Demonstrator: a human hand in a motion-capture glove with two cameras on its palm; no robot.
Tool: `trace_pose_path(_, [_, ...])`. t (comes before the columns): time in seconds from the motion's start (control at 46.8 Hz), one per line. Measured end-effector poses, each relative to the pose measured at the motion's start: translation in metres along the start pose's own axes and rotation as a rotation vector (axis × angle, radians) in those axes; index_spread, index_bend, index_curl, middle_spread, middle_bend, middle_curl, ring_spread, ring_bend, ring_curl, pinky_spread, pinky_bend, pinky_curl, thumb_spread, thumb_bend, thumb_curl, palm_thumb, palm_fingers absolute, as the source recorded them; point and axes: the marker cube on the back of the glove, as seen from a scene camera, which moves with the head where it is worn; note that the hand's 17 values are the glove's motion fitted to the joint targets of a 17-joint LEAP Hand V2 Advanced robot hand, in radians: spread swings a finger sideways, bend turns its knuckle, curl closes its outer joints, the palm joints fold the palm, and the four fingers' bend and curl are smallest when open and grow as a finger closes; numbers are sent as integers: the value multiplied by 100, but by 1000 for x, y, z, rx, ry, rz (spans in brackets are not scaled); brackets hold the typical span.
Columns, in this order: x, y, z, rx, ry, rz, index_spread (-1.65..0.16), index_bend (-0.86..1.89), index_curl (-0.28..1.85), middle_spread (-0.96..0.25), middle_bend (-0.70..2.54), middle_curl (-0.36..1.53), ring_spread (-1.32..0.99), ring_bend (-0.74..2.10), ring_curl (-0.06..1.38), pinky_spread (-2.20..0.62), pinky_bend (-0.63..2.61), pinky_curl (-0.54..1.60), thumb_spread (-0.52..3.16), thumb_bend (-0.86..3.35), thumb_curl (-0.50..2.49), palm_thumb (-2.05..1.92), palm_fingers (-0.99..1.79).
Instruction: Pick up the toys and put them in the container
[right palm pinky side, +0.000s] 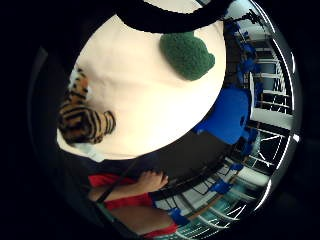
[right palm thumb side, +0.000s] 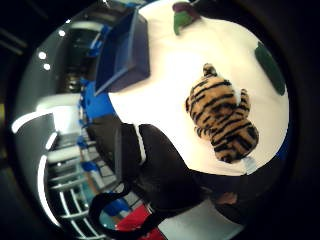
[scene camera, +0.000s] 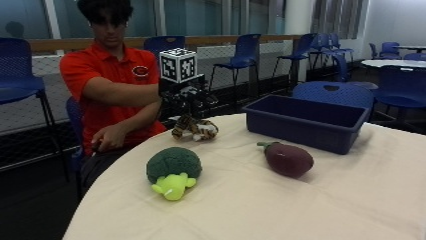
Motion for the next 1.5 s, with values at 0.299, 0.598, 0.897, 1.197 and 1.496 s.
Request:
trace_pose_path(0.299, [10,1,-1,9,-15,-9,-29,24,17,-9,17,13,-2,15,2,5,49,18,95,-9,3,-13,-8])
trace_pose_path(0.598, [17,-7,10,-17,-42,-15,-32,21,25,-10,17,19,-3,15,5,5,50,23,108,-8,6,-13,-10])
trace_pose_path(0.897, [-1,-15,51,-63,-11,-58,-34,15,27,-9,12,20,-1,13,6,10,77,33,105,-8,9,-10,-11])
trace_pose_path(1.197, [-5,-8,106,-133,22,-110,-36,14,26,-6,9,17,2,19,8,9,117,44,114,2,19,9,-15])
trace_pose_path(1.496, [-13,-7,107,80,116,-181,-41,9,21,-18,22,18,-27,95,29,-25,114,37,132,13,30,33,57])
